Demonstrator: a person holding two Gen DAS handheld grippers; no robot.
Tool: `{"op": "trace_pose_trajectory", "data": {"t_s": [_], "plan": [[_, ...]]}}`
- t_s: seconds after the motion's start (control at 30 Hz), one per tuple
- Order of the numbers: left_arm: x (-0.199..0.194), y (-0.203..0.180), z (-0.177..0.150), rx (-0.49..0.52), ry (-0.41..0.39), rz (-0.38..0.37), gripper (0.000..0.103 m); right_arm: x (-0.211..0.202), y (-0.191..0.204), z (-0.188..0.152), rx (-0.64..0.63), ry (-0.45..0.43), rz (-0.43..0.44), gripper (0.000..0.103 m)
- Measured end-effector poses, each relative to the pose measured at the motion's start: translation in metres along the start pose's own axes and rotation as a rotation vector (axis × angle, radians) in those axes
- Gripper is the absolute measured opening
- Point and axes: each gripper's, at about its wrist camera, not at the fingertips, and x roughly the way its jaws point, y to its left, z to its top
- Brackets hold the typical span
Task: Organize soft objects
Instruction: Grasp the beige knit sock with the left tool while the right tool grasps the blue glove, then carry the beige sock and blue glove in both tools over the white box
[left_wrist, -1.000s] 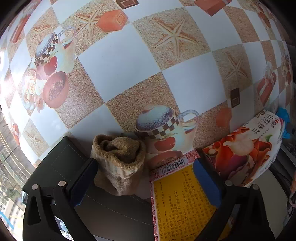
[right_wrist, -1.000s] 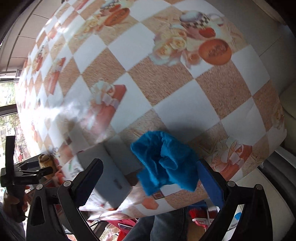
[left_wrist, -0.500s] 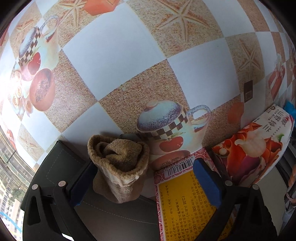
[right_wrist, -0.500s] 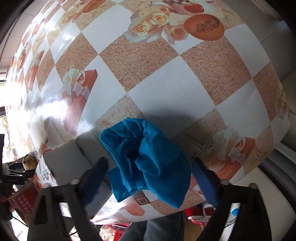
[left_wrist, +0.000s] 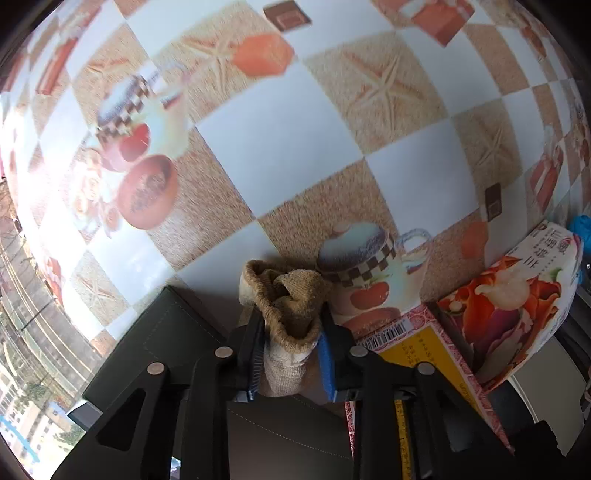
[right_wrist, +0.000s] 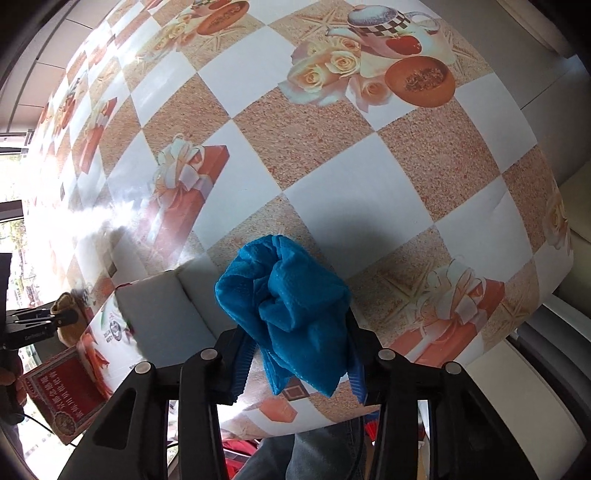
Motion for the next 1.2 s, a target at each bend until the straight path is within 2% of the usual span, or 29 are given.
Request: {"op": "trace_pose_trajectory", "data": {"t_s": [0.13,0.33,0.53,0.7,0.83,1.2], "plan": [[-0.016,0.001,-0.009,-0.011,-0.104,0.006,0.025,-0.010,0.002,0.001,0.012,-0.015,0.010,0.045],[-0.064,0.010,-0.027,-0.050,-0.267,-0.029,0.025,-0.032,0.003,0.002,0.007,-0.055,0.021,0.045],[-0.111,0.002,-0.049,-0.048,-0.413,-0.075,0.025,-0.051,0.008,-0.003,-0.007,-0.083,0.027,0.045],[-0.129,0.001,-0.071,-0.029,-0.484,-0.113,0.025,-0.056,0.016,-0.011,-0.027,-0.097,0.036,0.045],[-0.137,-0.015,-0.090,-0.032,-0.534,-0.140,0.025,-0.062,0.026,-0.024,-0.041,-0.110,0.050,0.045],[-0.162,-0.005,-0.144,-0.130,-0.662,-0.215,0.025,-0.085,0.072,-0.053,-0.140,-0.137,0.111,0.045]]}}
